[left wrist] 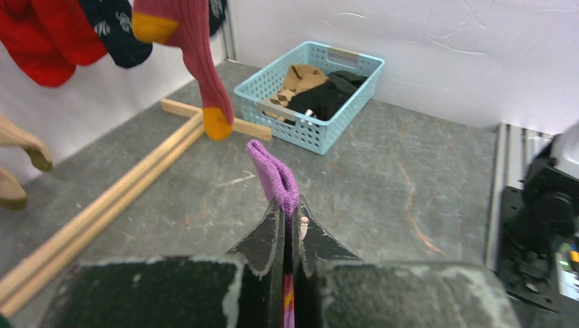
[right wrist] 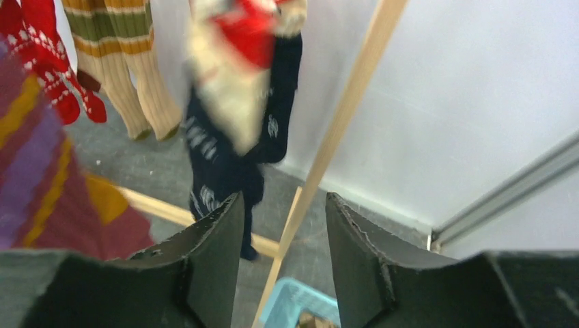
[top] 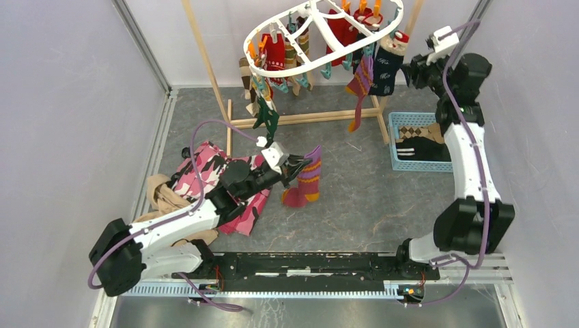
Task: Clip the socks to the hanger
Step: Rotate the hanger at the clothesline.
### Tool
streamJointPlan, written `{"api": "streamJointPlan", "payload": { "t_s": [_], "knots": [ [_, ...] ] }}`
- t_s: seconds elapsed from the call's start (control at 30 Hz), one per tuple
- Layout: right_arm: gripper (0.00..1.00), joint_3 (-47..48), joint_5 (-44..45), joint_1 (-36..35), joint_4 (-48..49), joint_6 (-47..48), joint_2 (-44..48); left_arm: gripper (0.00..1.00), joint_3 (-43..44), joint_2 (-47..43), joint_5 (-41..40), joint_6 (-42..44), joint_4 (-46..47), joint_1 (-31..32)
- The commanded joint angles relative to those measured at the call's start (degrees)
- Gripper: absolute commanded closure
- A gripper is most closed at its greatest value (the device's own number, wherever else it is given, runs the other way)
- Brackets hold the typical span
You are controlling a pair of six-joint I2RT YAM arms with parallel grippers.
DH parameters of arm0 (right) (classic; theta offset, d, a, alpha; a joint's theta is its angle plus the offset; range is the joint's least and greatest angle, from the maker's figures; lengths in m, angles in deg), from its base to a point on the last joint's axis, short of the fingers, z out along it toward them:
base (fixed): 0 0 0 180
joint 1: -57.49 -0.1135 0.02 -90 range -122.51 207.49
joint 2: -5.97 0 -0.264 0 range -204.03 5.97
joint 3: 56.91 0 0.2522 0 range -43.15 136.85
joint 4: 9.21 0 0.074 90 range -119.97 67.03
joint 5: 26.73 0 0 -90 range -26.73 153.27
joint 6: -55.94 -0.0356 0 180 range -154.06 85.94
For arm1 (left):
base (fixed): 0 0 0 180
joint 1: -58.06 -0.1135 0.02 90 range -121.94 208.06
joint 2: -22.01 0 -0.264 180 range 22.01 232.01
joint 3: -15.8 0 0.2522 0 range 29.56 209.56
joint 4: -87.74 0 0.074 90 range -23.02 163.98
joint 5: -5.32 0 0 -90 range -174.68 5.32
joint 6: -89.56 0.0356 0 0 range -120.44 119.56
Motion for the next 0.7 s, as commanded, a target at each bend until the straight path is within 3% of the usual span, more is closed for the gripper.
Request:
{"api": "streamJointPlan", "payload": {
  "t_s": [0.0,0.17,0.27,0.37,0.43,0.53,0.67],
  "knots": [
    [0.43,-7.2,-6.1,4.2,3.2,1.4,12.2,0.98,7.5,5.7,-1.1,7.6,4.3,-1.0],
    [0.28,-9.3,-20.5,5.8,-7.0,11.9,22.3,0.98,11.6,11.5,2.8,9.0,5.6,-2.7],
    [0.29,-6.6,-33.7,5.7,-15.7,15.8,23.7,0.98,11.6,10.4,11.6,10.2,5.3,-3.0],
    [0.30,-7.0,-44.3,2.2,-17.0,14.7,24.1,0.98,10.6,6.7,14.9,11.7,0.2,-3.0],
    [0.30,-8.0,-40.4,-7.1,-17.2,14.7,23.7,0.98,8.4,3.5,13.3,12.8,-1.9,-3.0],
    [0.32,-7.6,-24.0,-24.6,-18.0,16.6,19.2,0.98,4.8,-0.2,10.0,12.8,-1.9,-3.1],
    [0.36,-6.4,-6.8,-32.2,-10.5,10.5,12.4,0.98,3.6,-2.8,10.0,10.7,-3.5,-3.1]
  ]
}}
